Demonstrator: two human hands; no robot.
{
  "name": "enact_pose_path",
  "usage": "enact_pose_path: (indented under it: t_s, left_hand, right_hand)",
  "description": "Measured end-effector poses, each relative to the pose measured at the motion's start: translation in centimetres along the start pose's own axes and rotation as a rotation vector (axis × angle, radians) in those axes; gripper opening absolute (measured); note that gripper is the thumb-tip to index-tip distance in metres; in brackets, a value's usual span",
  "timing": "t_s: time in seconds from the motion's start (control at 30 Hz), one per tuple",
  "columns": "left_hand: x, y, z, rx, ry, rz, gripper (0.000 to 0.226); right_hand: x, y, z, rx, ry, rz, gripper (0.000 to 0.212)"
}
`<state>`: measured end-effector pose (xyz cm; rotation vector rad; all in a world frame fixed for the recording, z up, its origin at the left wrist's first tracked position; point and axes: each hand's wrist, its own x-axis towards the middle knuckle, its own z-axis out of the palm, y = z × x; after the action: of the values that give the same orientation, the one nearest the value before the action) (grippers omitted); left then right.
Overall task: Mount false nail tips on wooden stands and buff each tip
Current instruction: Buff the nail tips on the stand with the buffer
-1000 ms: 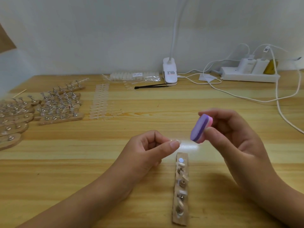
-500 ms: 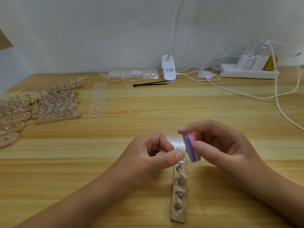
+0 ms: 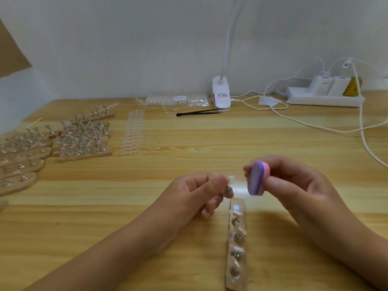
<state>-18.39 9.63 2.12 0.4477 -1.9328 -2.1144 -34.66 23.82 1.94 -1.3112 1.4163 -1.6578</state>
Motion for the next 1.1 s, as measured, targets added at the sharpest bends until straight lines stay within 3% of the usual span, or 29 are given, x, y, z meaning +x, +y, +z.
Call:
enact_pose_path:
  t_s: [0.3,0.43,0.53,0.6,0.67,0.73,0.8,0.87,0.97,1.1]
  left_hand:
    - [0.0,0.2,0.4,0.001,0.009,0.007,0.053]
    - [0.3,0.0,0.3,-0.028,0.058,0.009,0.061]
    - [0.2,-0.3,0.2,-0.029,0.119,0.016,0.067]
    - [-0.1,-0.5,0.0,0.098,0.195,0.132,0.054]
    - [-0.7,-0.4,-0.4,0.397,0.278,0.382,0.039]
    - [-1.1,-0.1,-0.7,0.763,0.296,0.663,0.047]
    - [-1.3,-0.2,-0.6,0.929,0.288,0.783,0.057]
    - [-1.4,-0.2,-0.1,0.806,0.276,0.687,0.057]
    - [-1.4,0.2,0.1,0.314,0.218,0.327,0.039]
    - [-0.9,0.4,-0.2,0.188,0.130,0.068,0.054]
  right_hand:
    - [0.0,-0.5,1.2,-0.048,-0.209,-0.014,0.022]
    - [0.0,-0.5,1.4,-0.078,-0.172,-0.036,0.023]
    - [-0.3,-0.5,1.2,-0.230,-0.090,-0.114,0.023]
    - [-0.4,-0.5,1.0,-0.335,-0.066,-0.190,0.023]
    - [-0.4,-0.6,0.8,-0.246,-0.075,-0.171,0.024]
    - [-0.2,-0.9,0.7,-0.021,-0.132,-0.060,0.031]
    - [-0.1,-0.8,0.4,0.079,-0.171,0.037,0.033]
    - [-0.1,-0.8,0.4,0.070,-0.187,0.044,0.028]
    - [-0.4,-0.9,0.6,-0.135,-0.153,-0.099,0.024]
    - [-0.6,-0.9,0.9,-0.566,-0.100,-0.400,0.022]
